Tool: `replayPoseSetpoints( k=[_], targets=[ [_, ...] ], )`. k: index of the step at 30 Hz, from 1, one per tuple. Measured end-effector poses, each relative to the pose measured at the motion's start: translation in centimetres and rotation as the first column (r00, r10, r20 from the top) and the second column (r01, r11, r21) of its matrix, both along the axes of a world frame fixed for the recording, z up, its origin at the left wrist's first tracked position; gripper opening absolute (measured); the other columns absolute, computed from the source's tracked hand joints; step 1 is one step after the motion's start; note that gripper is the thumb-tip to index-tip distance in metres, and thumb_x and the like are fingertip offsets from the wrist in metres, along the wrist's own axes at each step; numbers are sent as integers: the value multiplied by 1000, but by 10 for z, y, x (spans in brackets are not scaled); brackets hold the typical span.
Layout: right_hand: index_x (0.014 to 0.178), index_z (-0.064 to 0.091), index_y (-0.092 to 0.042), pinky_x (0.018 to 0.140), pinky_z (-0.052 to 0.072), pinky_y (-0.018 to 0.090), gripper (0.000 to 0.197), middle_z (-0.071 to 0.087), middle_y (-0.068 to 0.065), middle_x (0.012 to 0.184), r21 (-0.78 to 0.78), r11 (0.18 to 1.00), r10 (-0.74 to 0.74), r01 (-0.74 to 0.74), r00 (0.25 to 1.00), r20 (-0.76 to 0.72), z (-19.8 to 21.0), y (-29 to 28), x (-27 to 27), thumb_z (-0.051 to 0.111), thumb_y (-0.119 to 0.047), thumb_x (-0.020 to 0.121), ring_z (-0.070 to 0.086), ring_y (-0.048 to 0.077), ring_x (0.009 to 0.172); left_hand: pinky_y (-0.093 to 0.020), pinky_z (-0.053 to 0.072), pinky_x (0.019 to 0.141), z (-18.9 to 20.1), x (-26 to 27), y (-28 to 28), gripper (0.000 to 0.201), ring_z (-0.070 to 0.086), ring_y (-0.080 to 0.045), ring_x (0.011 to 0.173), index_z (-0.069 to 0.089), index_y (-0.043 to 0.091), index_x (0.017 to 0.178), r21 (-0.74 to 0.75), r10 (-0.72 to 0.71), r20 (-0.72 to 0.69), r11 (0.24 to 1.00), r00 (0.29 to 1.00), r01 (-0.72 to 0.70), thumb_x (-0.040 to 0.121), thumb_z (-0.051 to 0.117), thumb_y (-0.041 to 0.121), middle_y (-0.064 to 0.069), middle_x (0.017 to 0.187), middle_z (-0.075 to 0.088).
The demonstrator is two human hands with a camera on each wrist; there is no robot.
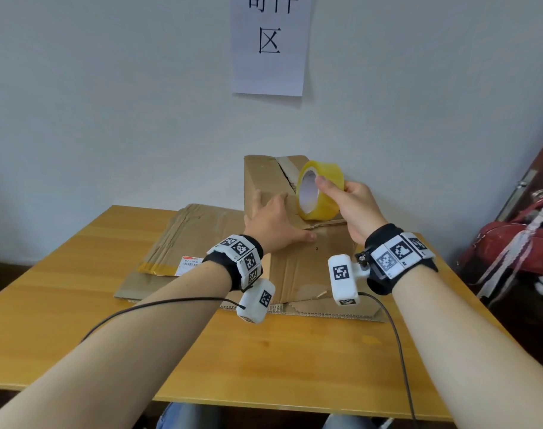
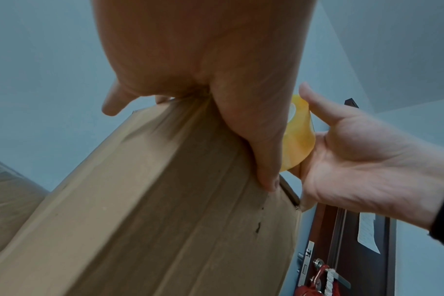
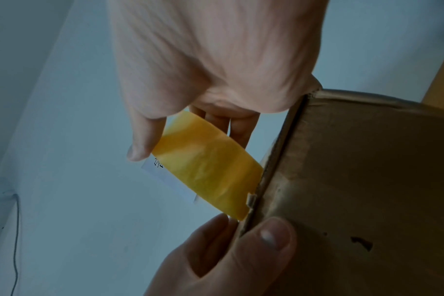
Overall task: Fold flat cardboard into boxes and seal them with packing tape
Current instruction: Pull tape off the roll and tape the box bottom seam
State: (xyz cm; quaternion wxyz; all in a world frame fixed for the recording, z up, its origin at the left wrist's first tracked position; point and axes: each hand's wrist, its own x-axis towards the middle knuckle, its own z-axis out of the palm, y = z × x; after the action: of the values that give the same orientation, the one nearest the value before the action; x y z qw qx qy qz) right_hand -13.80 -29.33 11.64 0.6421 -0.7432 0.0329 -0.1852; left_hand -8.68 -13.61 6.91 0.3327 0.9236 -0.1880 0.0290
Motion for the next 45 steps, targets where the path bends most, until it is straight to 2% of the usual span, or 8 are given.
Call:
replayPoseSetpoints(
  k=[7,14,18,23,31,39,41,45],
  targets=[
    [92,73,-13,76,52,23,27,77,0,91,-2,1000,20,-20,999,-34,12,-2,-8,74,-40,88,71,11,89,-60,17,120,-2,1,-6,117,-14,-21,154,25,20,155,10,-1,16,1000,1000,1,64,79,69,-6,162,26],
    [90,73,-9,73,61,33,35,78,6,83,20,1000,13,-12,998,-55,33,11,-15,75,-43,86,76,18,78,-63,14,119,2,-1,-8,111,-13,-24,154,29,20,152,-19,-9,-10,1000,1000,8,65,79,67,-2,159,30],
    [100,74,-4,84,61,42,48,78,11,89,-17,1000,-25,24,994,-103,33,11,-15,76,-49,83,76,24,83,-61,18,119,3,0,-10,106,-11,-24,154,33,23,148,-8,0,-16,1000,1000,0,63,80,67,2,155,34],
    [108,73,-6,88,59,50,58,78,11,94,-2,998,-56,57,986,-157,30,4,-18,80,-55,77,76,26,89,-61,20,118,2,0,-11,109,-11,-23,154,31,22,150,-2,9,-6,1000,1000,-9,64,80,66,0,157,33],
    [104,73,-11,82,61,42,53,78,8,92,-49,997,-74,65,975,-211,36,5,-28,77,-57,78,76,23,84,-63,22,117,7,-5,-12,101,-7,-23,155,35,20,147,27,6,-1,1000,1000,-6,69,76,68,3,154,37],
    [105,73,-11,88,60,44,56,78,7,88,-79,996,-57,38,967,-247,34,3,-36,78,-59,76,76,24,85,-61,26,116,12,-1,-11,102,-6,-23,155,33,22,150,49,16,-21,999,1000,-15,70,75,69,7,153,41],
    [104,74,-9,89,59,45,57,78,10,85,-75,996,-56,39,967,-249,32,2,-38,77,-59,77,76,25,84,-57,28,117,11,1,-11,97,0,-28,154,40,24,145,49,2,7,999,1000,-2,68,76,69,7,149,44],
    [96,75,-10,88,59,42,45,77,12,81,-38,999,-42,34,974,-222,31,1,-43,72,-53,85,76,25,78,-36,35,112,6,10,-9,79,39,-25,133,59,24,123,45,-33,141,999,989,27,61,81,67,0,131,51]
  ],
)
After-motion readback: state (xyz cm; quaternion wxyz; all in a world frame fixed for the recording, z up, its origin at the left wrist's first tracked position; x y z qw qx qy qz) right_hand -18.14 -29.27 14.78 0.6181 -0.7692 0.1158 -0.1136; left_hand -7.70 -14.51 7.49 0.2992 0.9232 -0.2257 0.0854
